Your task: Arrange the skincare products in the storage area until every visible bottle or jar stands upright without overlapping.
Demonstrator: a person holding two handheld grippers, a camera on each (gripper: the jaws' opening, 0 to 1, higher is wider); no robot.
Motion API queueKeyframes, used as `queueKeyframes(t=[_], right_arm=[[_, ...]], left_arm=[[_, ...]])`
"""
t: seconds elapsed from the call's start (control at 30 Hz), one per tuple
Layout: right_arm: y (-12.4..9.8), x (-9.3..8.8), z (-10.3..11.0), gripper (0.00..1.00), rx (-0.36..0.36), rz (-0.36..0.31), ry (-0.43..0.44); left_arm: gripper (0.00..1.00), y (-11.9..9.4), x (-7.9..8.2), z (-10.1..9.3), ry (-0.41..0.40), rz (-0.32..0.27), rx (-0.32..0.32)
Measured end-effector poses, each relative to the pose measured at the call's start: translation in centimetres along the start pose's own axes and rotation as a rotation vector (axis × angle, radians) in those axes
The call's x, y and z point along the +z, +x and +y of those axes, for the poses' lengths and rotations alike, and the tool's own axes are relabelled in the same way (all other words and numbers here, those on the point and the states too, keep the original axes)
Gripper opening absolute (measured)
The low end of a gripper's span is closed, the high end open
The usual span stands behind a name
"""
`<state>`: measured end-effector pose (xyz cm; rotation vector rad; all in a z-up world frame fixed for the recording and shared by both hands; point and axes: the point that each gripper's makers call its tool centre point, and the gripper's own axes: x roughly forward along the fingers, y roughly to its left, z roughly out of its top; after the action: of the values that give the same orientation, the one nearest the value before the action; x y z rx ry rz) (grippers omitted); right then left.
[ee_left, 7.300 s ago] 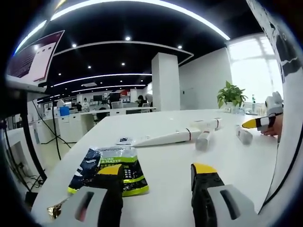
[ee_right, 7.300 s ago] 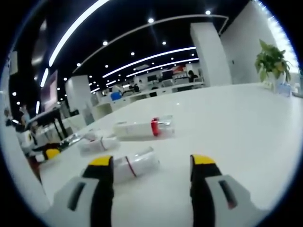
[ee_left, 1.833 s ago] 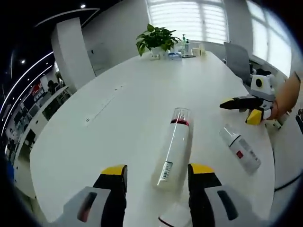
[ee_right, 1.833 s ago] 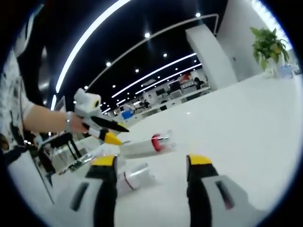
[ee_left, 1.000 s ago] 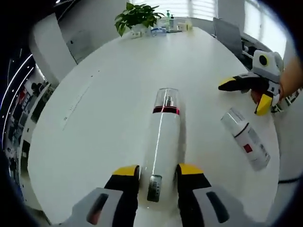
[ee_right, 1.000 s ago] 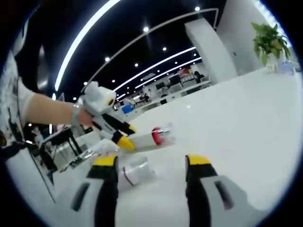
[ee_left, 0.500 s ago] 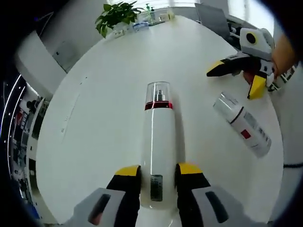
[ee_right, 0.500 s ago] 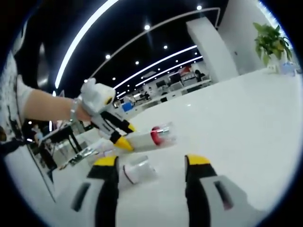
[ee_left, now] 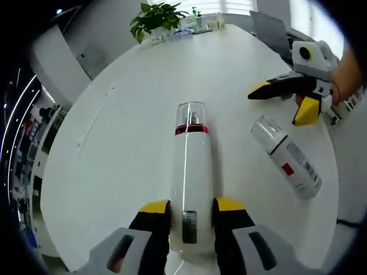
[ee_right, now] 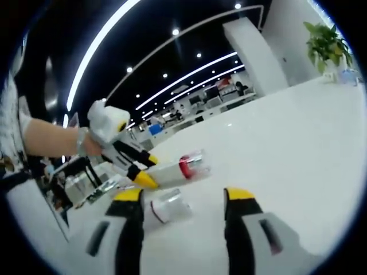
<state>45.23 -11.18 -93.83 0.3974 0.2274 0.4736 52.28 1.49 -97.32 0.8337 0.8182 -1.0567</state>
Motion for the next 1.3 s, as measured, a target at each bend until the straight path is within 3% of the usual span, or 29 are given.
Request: queueKeyframes(t=[0.63, 0.83, 0.93, 1.1, 1.3], right_arm=[[-0.2, 0.8, -0.3, 0.57, 0.019, -0.016, 0.08], [0.1, 3.9, -0.7, 0.57, 0.019, -0.077, 0.062], [0.8, 5.5, -1.2, 0.57, 0.022, -0.086, 0.023], [2.6, 6.8, -1.2, 0.54, 0.064, 0.002, -0.136], [4.9, 6.7, -0.9, 0.54, 0.147, 0.098, -0.265]], left_arm=[[0.28, -0.1, -0.3, -0.4, 0.003, -0.009, 0.011], [0.28, -0.1, -0.3, -0.4, 0.021, -0.012, -0.012], [0.28, 0.0, -0.3, -0.4, 0.028, -0.003, -0.027], [0.28, 0.0, -0.4, -0.4, 0.044, 0.001, -0.037], [0.29, 0.1, -0.4, -0.3, 0.037, -0.005, -0.064]])
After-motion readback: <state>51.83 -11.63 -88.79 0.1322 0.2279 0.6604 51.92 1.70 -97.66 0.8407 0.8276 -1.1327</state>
